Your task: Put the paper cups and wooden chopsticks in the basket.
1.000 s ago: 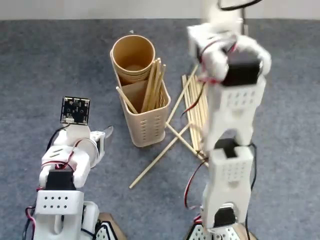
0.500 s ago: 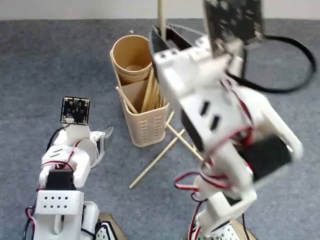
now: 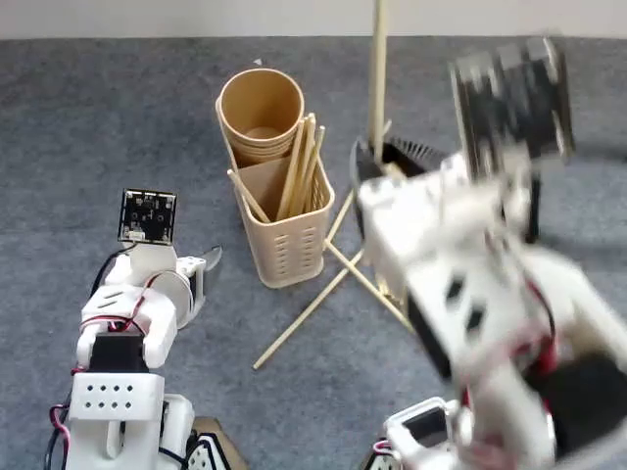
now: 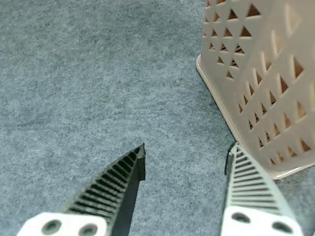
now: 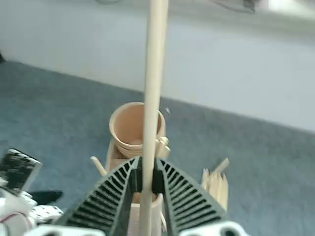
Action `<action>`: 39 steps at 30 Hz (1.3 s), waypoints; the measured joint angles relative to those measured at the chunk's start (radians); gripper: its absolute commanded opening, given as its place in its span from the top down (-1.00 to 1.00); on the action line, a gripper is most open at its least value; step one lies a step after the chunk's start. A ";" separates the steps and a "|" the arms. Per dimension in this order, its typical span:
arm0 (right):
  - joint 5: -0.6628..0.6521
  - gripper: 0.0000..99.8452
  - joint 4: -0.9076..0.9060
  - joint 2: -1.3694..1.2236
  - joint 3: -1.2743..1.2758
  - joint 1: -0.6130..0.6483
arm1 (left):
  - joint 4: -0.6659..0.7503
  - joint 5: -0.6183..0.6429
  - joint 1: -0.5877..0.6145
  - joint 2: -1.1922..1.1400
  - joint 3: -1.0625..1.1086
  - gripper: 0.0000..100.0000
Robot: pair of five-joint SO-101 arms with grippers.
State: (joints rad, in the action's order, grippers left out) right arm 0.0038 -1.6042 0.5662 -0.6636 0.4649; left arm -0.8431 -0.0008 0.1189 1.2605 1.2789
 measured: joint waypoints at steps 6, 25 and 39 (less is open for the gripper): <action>0.000 0.99 0.486 0.261 0.586 0.020 | 0.000 0.000 0.000 0.000 0.000 0.47; -0.018 0.66 1.297 0.078 1.132 0.083 | 0.000 0.000 0.000 0.000 0.000 0.47; -0.061 0.48 1.000 0.138 1.128 -0.009 | 0.000 0.000 0.000 0.000 0.000 0.47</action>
State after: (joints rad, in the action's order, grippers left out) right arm -0.0575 -0.6038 0.7043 0.4641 0.4557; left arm -0.8431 -0.0008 0.1189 1.2605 1.2789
